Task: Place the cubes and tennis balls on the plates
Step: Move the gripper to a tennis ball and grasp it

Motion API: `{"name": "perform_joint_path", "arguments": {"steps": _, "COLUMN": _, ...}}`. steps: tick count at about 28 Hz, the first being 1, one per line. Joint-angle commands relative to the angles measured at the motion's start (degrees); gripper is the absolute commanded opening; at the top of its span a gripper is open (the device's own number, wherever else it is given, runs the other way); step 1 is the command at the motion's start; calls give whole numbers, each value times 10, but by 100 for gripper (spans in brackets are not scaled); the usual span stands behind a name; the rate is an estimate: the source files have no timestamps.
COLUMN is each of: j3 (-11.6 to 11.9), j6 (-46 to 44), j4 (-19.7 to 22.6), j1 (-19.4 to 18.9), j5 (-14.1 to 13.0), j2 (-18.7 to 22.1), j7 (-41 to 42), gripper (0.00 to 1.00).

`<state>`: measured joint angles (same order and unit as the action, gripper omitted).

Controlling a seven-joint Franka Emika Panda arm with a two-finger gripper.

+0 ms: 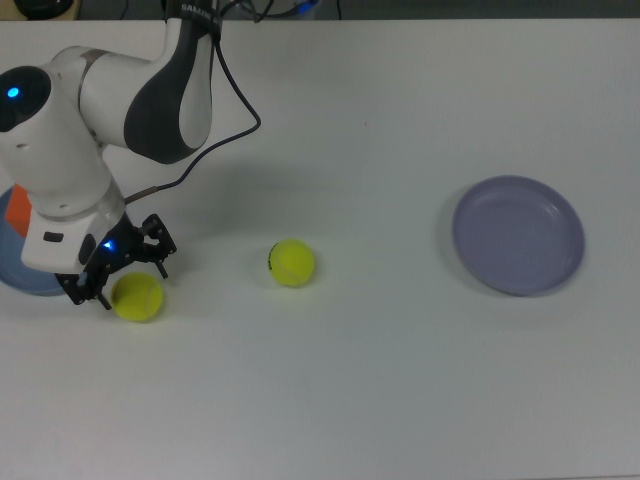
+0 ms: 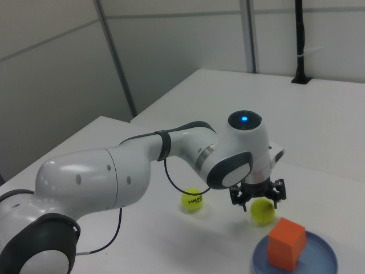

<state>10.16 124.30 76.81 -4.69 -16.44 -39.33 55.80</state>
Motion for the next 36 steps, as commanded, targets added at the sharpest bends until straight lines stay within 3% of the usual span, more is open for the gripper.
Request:
{"name": "perform_joint_path", "arguments": {"steps": 1, "j3": -8, "j6": -12, "j4": -3, "j1": 2, "j5": 8, "j2": -4, "j7": 19, "gripper": 41}}
{"name": "perform_joint_path", "arguments": {"steps": 3, "j3": -8, "j6": -12, "j4": -3, "j1": 2, "j5": 11, "j2": -4, "j7": 23, "gripper": 12}}
{"name": "perform_joint_path", "arguments": {"steps": 5, "j3": -8, "j6": -12, "j4": -3, "j1": 2, "j5": 11, "j2": -4, "j7": 23, "gripper": 0}}
{"name": "perform_joint_path", "arguments": {"steps": 11, "j3": -8, "j6": -32, "j4": -5, "j1": -2, "j5": 6, "j2": 5, "j7": 21, "gripper": 0}}
{"name": "perform_joint_path", "arguments": {"steps": 18, "j3": -19, "j6": -122, "j4": -5, "j1": -45, "j5": 0, "j2": 93, "j7": -31, "gripper": 0}}
{"name": "perform_joint_path", "arguments": {"steps": 19, "j3": -43, "j6": -135, "j4": -5, "j1": -52, "j5": 5, "j2": 108, "j7": -66, "gripper": 0}}
{"name": "perform_joint_path", "arguments": {"steps": 24, "j3": -116, "j6": -147, "j4": -1, "j1": -63, "j5": 29, "j2": 140, "j7": -169, "gripper": 0}}
{"name": "perform_joint_path", "arguments": {"steps": 25, "j3": -142, "j6": -150, "j4": 7, "j1": -75, "j5": 57, "j2": 147, "j7": -223, "gripper": 0}}
{"name": "perform_joint_path", "arguments": {"steps": 29, "j3": -198, "j6": -148, "j4": 19, "j1": -101, "j5": 139, "j2": 148, "j7": -366, "gripper": 0}}
{"name": "perform_joint_path", "arguments": {"steps": 30, "j3": -230, "j6": -145, "j4": 29, "j1": -103, "j5": 171, "j2": 147, "j7": -430, "gripper": 0}}
{"name": "perform_joint_path", "arguments": {"steps": 36, "j3": -320, "j6": -119, "j4": 87, "j1": -111, "j5": 267, "j2": 147, "j7": -595, "gripper": 0}}
